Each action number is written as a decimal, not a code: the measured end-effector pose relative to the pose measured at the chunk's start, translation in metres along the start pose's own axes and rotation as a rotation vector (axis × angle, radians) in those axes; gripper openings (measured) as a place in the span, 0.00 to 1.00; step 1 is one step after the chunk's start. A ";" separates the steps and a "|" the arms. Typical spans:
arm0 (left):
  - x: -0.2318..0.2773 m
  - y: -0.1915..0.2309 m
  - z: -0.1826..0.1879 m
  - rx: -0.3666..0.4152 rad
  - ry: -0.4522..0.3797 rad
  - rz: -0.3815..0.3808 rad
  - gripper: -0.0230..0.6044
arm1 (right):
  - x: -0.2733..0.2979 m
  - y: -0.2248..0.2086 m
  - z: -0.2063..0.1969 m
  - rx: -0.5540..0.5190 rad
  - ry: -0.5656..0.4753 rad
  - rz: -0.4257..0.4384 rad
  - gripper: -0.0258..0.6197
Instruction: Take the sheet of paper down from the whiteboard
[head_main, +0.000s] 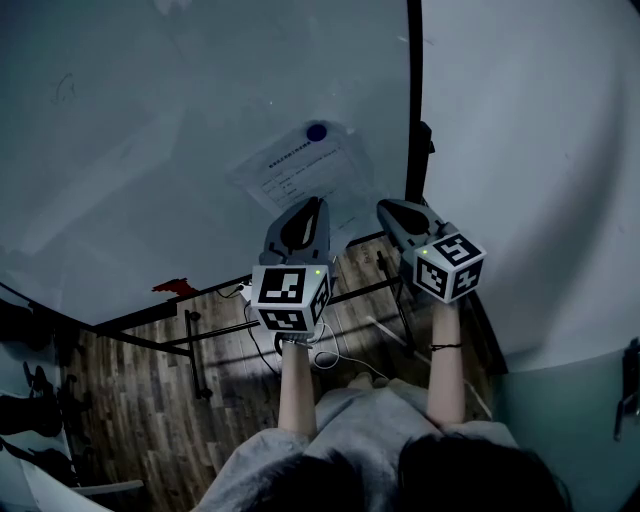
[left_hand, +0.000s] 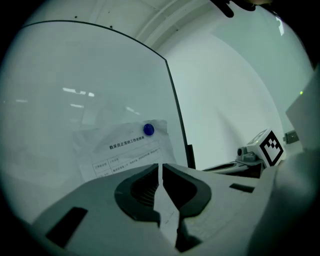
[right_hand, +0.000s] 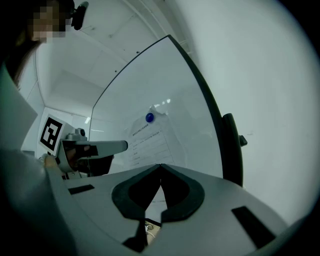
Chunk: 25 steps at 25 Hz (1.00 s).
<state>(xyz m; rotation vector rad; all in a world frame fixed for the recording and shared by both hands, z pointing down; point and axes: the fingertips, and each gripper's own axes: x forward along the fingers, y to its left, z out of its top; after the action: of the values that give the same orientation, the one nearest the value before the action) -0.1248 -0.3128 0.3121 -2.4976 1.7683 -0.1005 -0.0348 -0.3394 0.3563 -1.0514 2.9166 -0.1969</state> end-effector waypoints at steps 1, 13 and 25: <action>0.002 0.003 0.004 0.007 -0.005 0.004 0.05 | 0.001 -0.001 0.000 0.002 0.005 -0.002 0.04; 0.025 0.010 0.016 0.070 0.011 -0.011 0.07 | 0.007 -0.025 -0.020 0.053 0.079 -0.094 0.04; 0.038 0.020 0.049 0.148 -0.054 0.049 0.18 | 0.017 -0.054 -0.050 0.139 0.162 -0.138 0.17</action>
<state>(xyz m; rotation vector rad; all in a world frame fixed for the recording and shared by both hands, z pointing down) -0.1256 -0.3542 0.2615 -2.3319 1.7320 -0.1537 -0.0175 -0.3863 0.4133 -1.2693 2.9162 -0.5051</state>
